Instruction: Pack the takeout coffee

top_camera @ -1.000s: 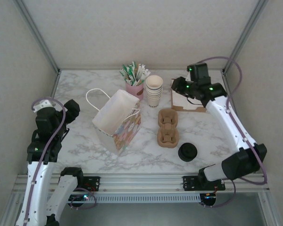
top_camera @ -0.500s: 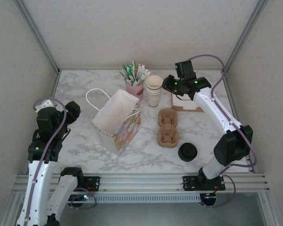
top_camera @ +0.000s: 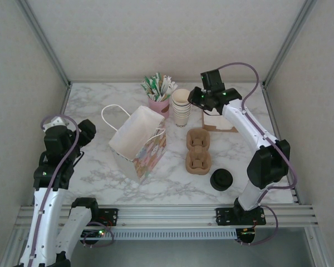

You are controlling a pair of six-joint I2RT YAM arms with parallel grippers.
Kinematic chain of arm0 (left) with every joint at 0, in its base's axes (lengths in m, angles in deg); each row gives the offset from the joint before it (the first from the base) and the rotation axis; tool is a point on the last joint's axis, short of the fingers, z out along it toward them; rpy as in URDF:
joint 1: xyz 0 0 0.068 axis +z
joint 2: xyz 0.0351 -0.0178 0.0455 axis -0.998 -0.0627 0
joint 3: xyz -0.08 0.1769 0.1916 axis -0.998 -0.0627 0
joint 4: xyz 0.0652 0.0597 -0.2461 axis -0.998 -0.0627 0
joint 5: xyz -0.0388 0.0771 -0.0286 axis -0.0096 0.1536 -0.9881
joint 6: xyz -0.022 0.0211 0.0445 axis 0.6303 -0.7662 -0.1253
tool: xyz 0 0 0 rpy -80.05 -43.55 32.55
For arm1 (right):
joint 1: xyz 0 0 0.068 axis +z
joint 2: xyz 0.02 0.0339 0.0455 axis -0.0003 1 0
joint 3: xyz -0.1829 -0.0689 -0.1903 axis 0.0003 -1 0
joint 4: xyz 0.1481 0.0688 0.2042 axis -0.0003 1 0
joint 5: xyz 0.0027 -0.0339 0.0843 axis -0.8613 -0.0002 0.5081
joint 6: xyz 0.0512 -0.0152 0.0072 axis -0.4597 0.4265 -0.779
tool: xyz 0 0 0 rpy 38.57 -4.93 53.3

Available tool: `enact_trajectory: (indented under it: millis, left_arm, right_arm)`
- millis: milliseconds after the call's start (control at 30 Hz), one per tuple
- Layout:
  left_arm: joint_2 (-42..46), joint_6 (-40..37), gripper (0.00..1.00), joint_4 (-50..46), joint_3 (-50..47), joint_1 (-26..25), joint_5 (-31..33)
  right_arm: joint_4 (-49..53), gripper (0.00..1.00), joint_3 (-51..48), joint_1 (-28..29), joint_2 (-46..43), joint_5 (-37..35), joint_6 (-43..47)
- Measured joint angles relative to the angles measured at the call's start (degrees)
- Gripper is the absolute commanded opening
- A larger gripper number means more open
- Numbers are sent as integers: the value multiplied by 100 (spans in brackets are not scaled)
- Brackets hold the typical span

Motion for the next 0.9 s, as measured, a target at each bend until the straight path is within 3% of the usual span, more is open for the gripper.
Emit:
enact_trajectory:
  millis: [500, 900]
  left_arm:
    - [-90, 2, 78, -2, -4, 24, 4]
    - [-90, 2, 78, -2, -4, 24, 7]
  right_arm:
    - [-39, 25, 282, 48, 304, -26, -61]
    - [37, 17, 538, 83, 619, -199, -63]
